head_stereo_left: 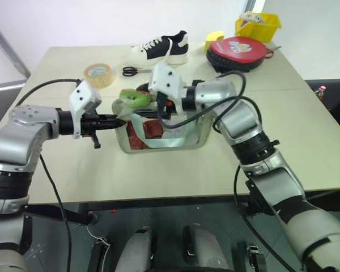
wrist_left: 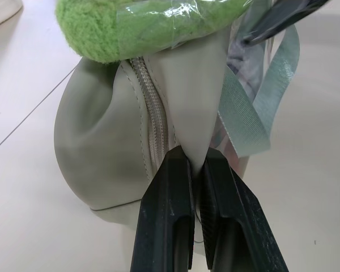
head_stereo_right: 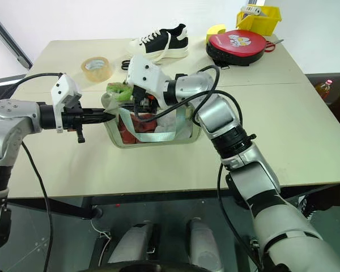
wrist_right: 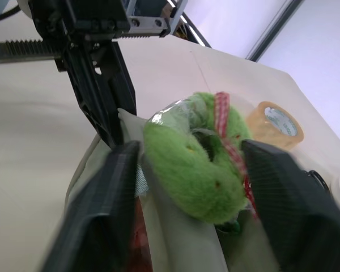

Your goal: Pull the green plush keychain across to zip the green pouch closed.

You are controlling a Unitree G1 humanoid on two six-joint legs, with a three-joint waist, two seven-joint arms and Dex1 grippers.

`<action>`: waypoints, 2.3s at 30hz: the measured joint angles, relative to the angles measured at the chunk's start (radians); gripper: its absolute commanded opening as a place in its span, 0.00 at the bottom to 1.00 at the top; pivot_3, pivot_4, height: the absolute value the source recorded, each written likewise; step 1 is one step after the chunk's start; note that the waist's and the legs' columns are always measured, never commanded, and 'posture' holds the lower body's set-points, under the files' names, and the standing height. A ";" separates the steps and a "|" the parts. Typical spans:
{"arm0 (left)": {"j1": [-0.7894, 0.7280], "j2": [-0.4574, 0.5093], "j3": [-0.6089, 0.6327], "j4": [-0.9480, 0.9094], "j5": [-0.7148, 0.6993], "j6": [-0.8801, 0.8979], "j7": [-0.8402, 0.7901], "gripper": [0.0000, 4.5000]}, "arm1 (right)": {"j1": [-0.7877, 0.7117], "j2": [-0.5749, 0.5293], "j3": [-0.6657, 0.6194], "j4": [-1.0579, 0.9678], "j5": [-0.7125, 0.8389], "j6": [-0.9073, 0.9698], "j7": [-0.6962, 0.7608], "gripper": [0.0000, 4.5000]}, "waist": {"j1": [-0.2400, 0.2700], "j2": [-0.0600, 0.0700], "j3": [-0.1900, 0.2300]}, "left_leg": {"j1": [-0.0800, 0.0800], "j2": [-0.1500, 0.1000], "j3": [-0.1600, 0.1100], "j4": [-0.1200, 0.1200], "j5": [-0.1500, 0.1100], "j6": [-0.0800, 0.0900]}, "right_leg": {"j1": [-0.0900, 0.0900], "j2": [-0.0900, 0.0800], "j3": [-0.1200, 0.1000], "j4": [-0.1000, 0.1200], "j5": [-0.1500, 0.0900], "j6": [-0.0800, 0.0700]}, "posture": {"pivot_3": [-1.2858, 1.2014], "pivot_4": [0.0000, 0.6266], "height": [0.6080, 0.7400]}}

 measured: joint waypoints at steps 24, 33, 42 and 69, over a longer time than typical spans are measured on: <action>-0.003 -0.008 -0.004 -0.003 0.001 -0.003 -0.003 0.00 | 0.118 -0.259 -0.289 -0.120 0.035 0.283 -0.226 0.01 | -0.001 0.000 0.000 | 0.000 0.000 0.000 -0.001 -0.002 0.003 | 0.000 0.000 0.000 -0.001 0.000 0.000 | 0.52 0.24 1.00; -0.022 -0.010 -0.030 0.016 0.001 -0.021 -0.015 0.00 | 0.236 -0.283 -0.351 -0.200 0.005 0.302 -0.401 0.01 | 0.002 0.000 0.000 | 0.000 0.000 0.000 -0.001 -0.002 0.004 | 0.000 0.000 0.000 0.000 0.000 0.000 | 0.52 0.24 1.00; -0.025 -0.010 -0.032 0.023 0.003 -0.023 -0.023 0.00 | 0.435 -0.113 -0.388 -0.199 0.049 0.357 -0.515 0.01 | -0.001 0.000 0.000 | 0.000 0.000 0.000 -0.001 -0.002 0.004 | 0.000 0.000 0.000 0.001 0.000 0.000 | 0.52 0.24 1.00; -0.026 -0.014 -0.033 0.041 0.012 -0.049 -0.019 0.00 | 0.325 -0.511 -0.433 -0.252 0.310 0.530 -0.032 0.98 | 0.001 0.001 0.000 | 0.001 0.001 0.000 -0.001 -0.004 0.007 | 0.002 0.001 0.000 -0.001 0.000 0.000 | 0.52 0.24 1.00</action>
